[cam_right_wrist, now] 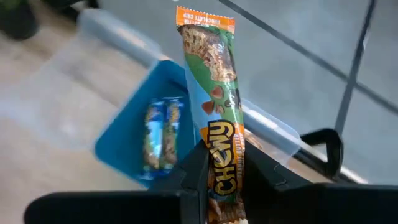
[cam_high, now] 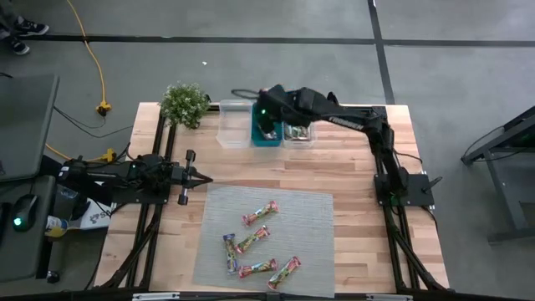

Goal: Pick and place Granola Bars by type
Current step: Put the orange granola bar into the right transparent bin

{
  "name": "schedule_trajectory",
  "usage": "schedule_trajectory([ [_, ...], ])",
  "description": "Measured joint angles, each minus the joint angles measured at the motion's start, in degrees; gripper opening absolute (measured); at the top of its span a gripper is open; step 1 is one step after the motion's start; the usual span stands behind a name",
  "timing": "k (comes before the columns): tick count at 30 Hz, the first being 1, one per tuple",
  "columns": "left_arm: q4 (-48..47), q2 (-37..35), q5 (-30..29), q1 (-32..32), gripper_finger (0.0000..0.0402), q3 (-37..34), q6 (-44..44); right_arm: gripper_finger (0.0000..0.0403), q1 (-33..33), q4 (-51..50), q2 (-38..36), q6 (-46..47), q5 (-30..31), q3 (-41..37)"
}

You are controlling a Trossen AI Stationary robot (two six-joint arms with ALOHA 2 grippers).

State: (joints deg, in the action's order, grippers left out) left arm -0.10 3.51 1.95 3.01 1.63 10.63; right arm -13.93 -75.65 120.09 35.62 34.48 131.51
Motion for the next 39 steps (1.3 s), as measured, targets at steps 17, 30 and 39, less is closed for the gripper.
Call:
schedule_trajectory([
  [17,0.0,0.0,0.0,0.0,0.0001,0.0,0.0,0.0055,-9.4,3.7,0.0,11.1,-13.0,-30.7],
  [30,0.0,0.0,0.0,0.0,0.0001,0.0,0.0,0.0055,-12.4,15.2,0.0,9.1,-15.7,-33.1],
  [39,0.0,0.0,0.0,0.0,0.0001,0.0,0.0,0.0055,-12.7,17.4,0.0,8.9,-17.3,-33.1],
])
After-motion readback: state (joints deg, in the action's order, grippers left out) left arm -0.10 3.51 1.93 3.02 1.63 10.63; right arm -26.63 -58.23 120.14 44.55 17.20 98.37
